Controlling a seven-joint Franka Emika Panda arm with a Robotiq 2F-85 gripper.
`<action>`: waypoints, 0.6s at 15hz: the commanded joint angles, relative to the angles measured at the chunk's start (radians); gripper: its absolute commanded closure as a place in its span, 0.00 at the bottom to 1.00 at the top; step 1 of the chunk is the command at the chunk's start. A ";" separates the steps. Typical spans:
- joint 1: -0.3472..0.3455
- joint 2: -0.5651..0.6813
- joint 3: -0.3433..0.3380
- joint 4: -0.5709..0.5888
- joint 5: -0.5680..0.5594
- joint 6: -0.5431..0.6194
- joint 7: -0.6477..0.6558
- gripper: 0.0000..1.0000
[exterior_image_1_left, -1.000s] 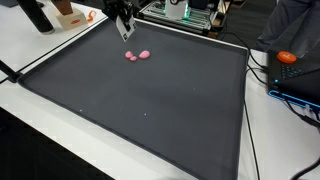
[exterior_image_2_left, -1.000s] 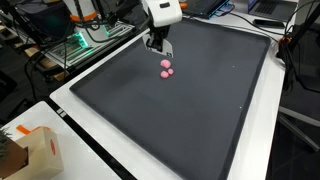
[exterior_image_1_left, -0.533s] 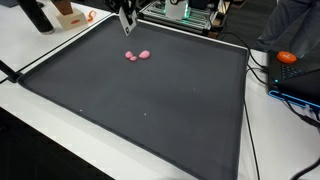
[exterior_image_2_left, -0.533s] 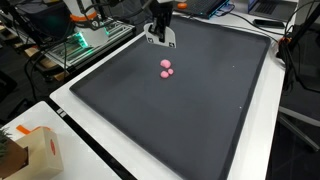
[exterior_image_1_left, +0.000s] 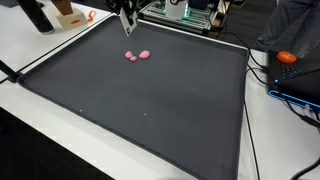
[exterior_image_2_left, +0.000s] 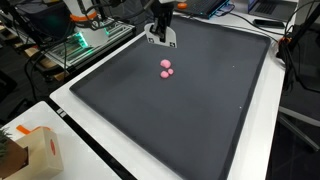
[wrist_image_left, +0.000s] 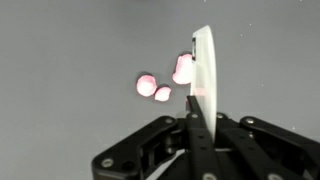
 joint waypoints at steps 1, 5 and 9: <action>0.016 0.050 0.006 0.022 -0.021 0.017 -0.029 0.99; 0.022 0.107 0.011 0.029 -0.064 0.105 -0.023 0.99; 0.023 0.172 0.012 0.044 -0.126 0.208 0.004 0.99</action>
